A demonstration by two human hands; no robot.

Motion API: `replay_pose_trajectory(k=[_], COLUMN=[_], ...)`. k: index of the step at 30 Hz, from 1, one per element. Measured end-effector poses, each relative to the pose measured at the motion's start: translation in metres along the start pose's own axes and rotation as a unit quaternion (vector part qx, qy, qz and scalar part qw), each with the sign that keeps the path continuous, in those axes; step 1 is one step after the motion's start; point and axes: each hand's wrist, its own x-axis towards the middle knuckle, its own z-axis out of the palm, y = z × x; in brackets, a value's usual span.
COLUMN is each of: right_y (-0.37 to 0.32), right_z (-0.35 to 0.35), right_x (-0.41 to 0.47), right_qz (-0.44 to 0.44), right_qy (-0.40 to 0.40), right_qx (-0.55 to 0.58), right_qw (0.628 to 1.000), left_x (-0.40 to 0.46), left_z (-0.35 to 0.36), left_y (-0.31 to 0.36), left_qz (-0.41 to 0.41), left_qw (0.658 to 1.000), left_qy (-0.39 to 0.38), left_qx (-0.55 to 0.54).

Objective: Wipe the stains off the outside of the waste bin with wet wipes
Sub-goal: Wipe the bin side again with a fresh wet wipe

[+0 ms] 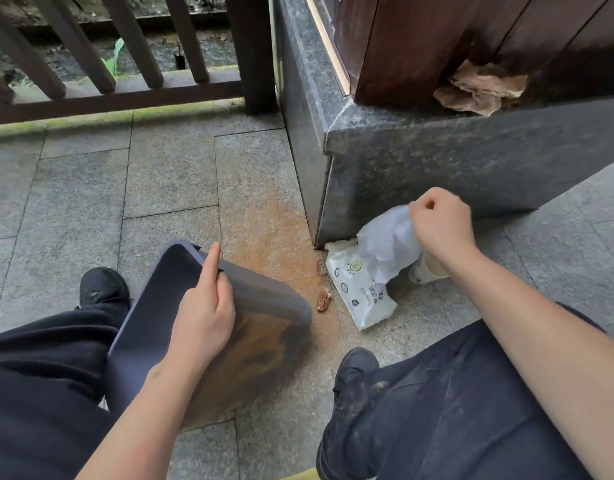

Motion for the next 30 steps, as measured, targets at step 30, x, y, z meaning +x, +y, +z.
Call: replay_pose_trajectory(k=[30], right_y=[-0.002], right_z=[-0.003], right_x=[0.001], right_qz=[-0.055], right_qy=[-0.09], right_qx=[-0.242], right_qw=[0.964], left_x=[-0.001], left_z=[-0.002], left_y=[-0.004], left_qz=[-0.014], left_qw=[1.0], left_qy=[0.007], left_qx=[0.003])
